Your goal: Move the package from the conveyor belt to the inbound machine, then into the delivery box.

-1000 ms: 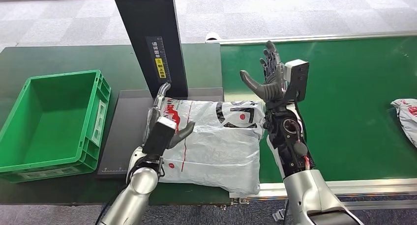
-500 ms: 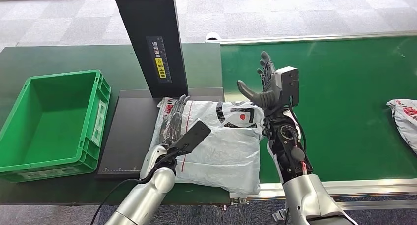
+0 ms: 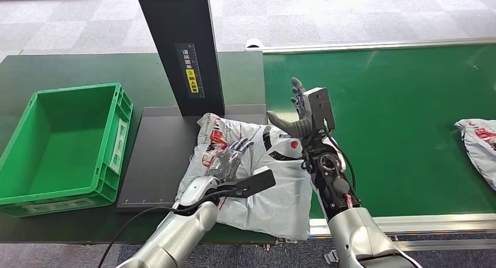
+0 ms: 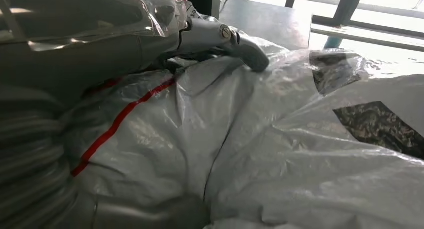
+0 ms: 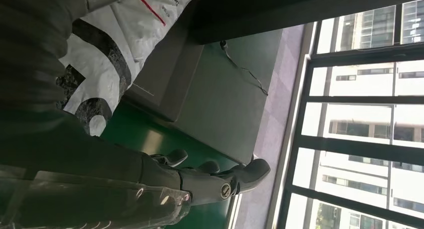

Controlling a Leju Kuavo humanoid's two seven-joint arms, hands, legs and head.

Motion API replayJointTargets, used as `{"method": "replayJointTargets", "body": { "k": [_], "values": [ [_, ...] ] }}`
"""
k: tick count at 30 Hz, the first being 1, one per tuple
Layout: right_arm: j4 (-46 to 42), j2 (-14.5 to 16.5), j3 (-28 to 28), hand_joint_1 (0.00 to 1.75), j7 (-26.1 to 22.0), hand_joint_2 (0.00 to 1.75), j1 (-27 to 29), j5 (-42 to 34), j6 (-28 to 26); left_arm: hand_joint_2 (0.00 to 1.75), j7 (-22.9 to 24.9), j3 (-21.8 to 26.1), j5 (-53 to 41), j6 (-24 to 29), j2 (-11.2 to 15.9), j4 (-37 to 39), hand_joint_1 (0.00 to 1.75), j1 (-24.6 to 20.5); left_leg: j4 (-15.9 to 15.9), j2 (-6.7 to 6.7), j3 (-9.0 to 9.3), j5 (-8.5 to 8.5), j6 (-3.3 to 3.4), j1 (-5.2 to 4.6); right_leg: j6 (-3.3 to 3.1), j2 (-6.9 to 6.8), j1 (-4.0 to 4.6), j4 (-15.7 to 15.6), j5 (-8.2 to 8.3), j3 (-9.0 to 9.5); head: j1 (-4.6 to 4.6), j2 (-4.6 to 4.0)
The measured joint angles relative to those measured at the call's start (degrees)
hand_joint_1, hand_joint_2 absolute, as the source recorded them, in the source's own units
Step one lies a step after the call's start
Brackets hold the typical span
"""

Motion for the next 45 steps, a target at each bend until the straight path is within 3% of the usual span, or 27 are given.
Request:
{"method": "replayJointTargets", "body": {
  "k": [2, 6, 10, 15, 18, 21, 27, 31, 35, 39, 42, 45],
  "values": [
    [0.4, 0.0, 0.0, 0.00, 0.3, 1.75, 0.0, 0.4, 0.1, 1.75, 0.0, 0.0, -0.5, -0.6, 0.0, 0.0, 1.73, 0.0, 0.0, 0.00, 0.01, 0.00, 0.00, -0.01, 0.00, 0.00, -0.02, 0.0, 0.00, 0.02, 0.00, 0.00],
    [0.7, 0.1, 0.0, 0.00, 0.6, 1.75, -0.1, 0.5, 0.2, 1.75, -0.9, 0.1, -0.6, -0.5, 0.0, -0.2, 1.75, 0.0, 0.0, 0.00, 0.06, 0.01, 0.00, -0.02, 0.00, -0.01, -0.02, 0.0, 0.00, 0.05, -0.01, 0.00],
    [0.8, 0.2, -0.2, 0.00, 1.4, 1.75, -0.1, 0.5, 0.0, 1.75, -4.1, 1.2, 2.5, 4.1, -0.1, -2.0, 1.75, 1.0, 0.0, 0.01, 0.06, 0.01, 0.00, -0.01, 0.00, 0.02, -0.01, 0.0, 0.00, 0.03, -0.01, 0.00],
    [0.9, 0.0, -1.1, 0.00, 0.5, 1.75, 0.1, 0.3, 0.6, 1.75, -9.9, 5.8, 13.5, 17.3, -0.5, -9.3, 1.75, 4.2, 0.0, 0.03, 0.00, 0.00, 0.00, -0.01, 0.00, 0.05, 0.00, 0.0, 0.00, -0.05, -0.01, 0.00],
    [0.9, 0.0, -1.1, 0.00, -1.3, 1.75, 0.4, 1.0, 2.5, 1.75, -16.7, 8.9, 20.8, 28.2, -0.4, -15.6, 1.75, 6.2, 0.0, 0.03, -0.05, 0.00, 0.00, 0.00, 0.00, 0.05, 0.01, 0.0, 0.00, -0.09, -0.01, 0.00],
    [0.9, 0.0, -1.1, 0.00, -3.3, 1.75, 0.5, 1.8, 4.3, 1.75, -22.7, 11.5, 26.8, 34.7, 0.0, -22.6, 1.75, 8.2, 0.0, 0.01, -0.07, 0.00, -0.01, 0.01, 0.00, 0.03, 0.02, 0.0, 0.00, -0.10, -0.01, -0.01],
    [0.9, 0.0, -1.1, 0.00, -5.9, 1.75, 0.6, 1.5, 5.3, 1.75, -34.8, 18.0, 27.3, 36.2, -0.1, -35.0, 1.75, 11.6, 0.0, 0.07, -0.08, 0.01, -0.01, 0.00, 0.02, 0.05, 0.01, 0.0, -0.02, -0.10, 0.00, -0.01],
    [0.9, 0.0, -1.1, 0.00, -7.0, 1.75, 0.6, 0.6, 5.3, 1.75, -37.5, 24.7, 21.8, 36.2, -0.6, -42.7, 1.75, 12.7, 0.0, 0.06, -0.07, 0.01, -0.01, 0.00, 0.02, 0.04, 0.01, 0.0, -0.02, -0.11, -0.01, 0.00],
    [0.5, 0.0, -1.1, 0.00, -7.1, 1.75, 0.9, 0.3, 5.4, 1.75, -36.6, 31.4, 12.2, 36.2, -0.9, -48.1, 1.75, 12.2, 0.0, 0.06, -0.06, 0.01, -0.01, 0.01, 0.02, 0.05, 0.02, 0.0, -0.02, -0.11, -0.01, 0.00],
    [-0.5, -0.1, -1.1, 0.00, -7.0, 1.75, 1.6, 0.3, 5.7, 1.75, -30.9, 38.1, -5.2, 36.2, -1.2, -49.8, 1.75, 9.5, 0.0, 0.06, -0.04, 0.02, -0.02, 0.01, 0.02, 0.04, 0.02, 0.0, -0.02, -0.10, 0.01, -0.01],
    [-1.6, -0.2, -1.1, 0.00, -6.5, 1.75, 2.2, 0.2, 6.1, 1.75, -19.5, 42.0, -20.3, 36.2, -0.1, -47.0, 1.75, 6.1, 0.0, 0.04, -0.03, 0.03, -0.02, 0.00, 0.01, 0.04, 0.02, 0.0, -0.01, -0.10, 0.02, 0.00],
    [-2.7, -0.5, -1.1, 0.00, -5.9, 1.75, 2.9, 0.2, 6.6, 1.75, -3.1, 42.3, -26.2, 36.2, 4.5, -40.5, 1.75, 2.5, 0.0, 0.11, 0.00, 0.05, -0.03, 0.02, -0.03, 0.10, 0.05, 0.0, 0.03, -0.10, 0.00, 0.00]
  ]
}}
